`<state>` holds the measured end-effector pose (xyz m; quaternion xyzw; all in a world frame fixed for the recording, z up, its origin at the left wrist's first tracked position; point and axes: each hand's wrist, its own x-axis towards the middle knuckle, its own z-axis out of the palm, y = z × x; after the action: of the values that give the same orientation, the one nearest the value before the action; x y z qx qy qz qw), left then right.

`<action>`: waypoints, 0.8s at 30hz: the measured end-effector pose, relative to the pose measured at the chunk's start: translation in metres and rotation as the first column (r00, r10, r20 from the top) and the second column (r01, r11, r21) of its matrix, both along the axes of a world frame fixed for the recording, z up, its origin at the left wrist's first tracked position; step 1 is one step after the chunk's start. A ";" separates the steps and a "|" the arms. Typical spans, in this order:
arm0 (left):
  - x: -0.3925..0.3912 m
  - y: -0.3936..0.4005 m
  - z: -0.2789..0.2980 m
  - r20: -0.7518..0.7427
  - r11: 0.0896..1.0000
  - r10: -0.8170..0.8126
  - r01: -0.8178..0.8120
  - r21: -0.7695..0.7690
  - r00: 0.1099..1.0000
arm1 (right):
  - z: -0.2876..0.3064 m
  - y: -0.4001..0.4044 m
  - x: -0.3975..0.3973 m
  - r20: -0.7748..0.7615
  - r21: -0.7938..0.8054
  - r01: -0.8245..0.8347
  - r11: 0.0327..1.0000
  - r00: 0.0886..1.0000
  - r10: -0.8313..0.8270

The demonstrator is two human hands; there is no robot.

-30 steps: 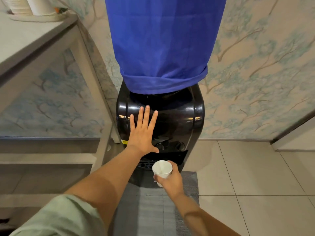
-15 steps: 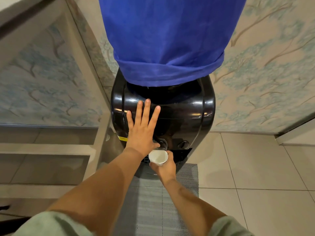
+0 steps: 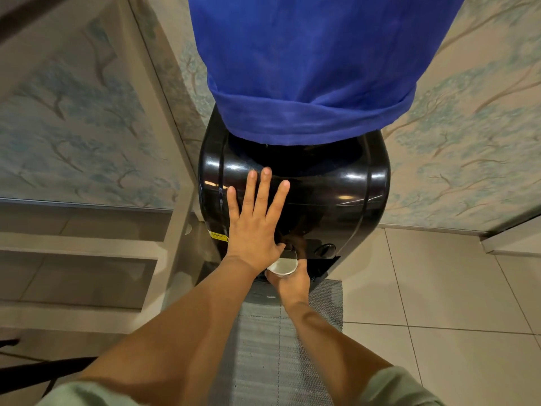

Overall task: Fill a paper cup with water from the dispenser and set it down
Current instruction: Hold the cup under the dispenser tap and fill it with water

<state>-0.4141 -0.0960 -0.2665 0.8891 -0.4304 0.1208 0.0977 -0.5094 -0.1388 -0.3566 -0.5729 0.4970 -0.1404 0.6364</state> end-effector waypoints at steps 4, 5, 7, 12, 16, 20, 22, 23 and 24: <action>0.000 -0.001 -0.001 0.027 1.000 0.009 -0.009 -0.014 1.000 | 0.000 -0.001 -0.002 0.046 0.014 -0.024 1.000 0.999 0.024; -0.001 -0.001 -0.002 0.030 1.000 0.011 -0.011 -0.017 0.999 | 0.002 -0.002 -0.004 0.060 0.035 -0.034 0.999 0.998 0.032; -0.001 -0.001 -0.002 0.034 1.000 0.013 -0.013 -0.018 0.999 | 0.003 -0.002 -0.005 0.074 0.060 -0.047 0.997 0.996 0.043; -0.001 -0.001 -0.002 0.035 1.000 0.014 -0.013 -0.015 0.999 | -0.005 0.000 -0.005 0.010 0.011 -0.031 0.999 0.999 0.031; -0.002 -0.001 -0.002 0.035 1.000 0.024 -0.023 -0.009 0.999 | -0.011 -0.002 -0.006 -0.037 -0.006 -0.052 0.999 0.998 0.051; -0.003 -0.002 -0.002 0.039 0.999 0.033 -0.032 -0.008 0.999 | -0.009 -0.002 -0.003 -0.053 -0.024 -0.044 0.999 0.998 0.043; -0.004 -0.002 -0.003 0.042 0.999 0.037 -0.037 -0.017 0.998 | -0.011 -0.003 -0.002 -0.057 -0.033 -0.040 0.999 0.998 0.038; -0.005 -0.002 -0.003 0.040 0.999 0.041 -0.040 -0.023 0.998 | -0.013 -0.003 -0.002 -0.073 -0.047 -0.053 0.998 0.996 0.049; -0.005 -0.002 -0.004 0.037 0.999 0.043 -0.042 -0.030 0.998 | -0.015 -0.003 -0.004 -0.095 -0.063 -0.077 0.995 0.993 0.071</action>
<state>-0.4192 -0.0979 -0.2702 0.8941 -0.4115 0.1457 0.1000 -0.5130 -0.1421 -0.3714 -0.6176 0.4994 -0.1064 0.5981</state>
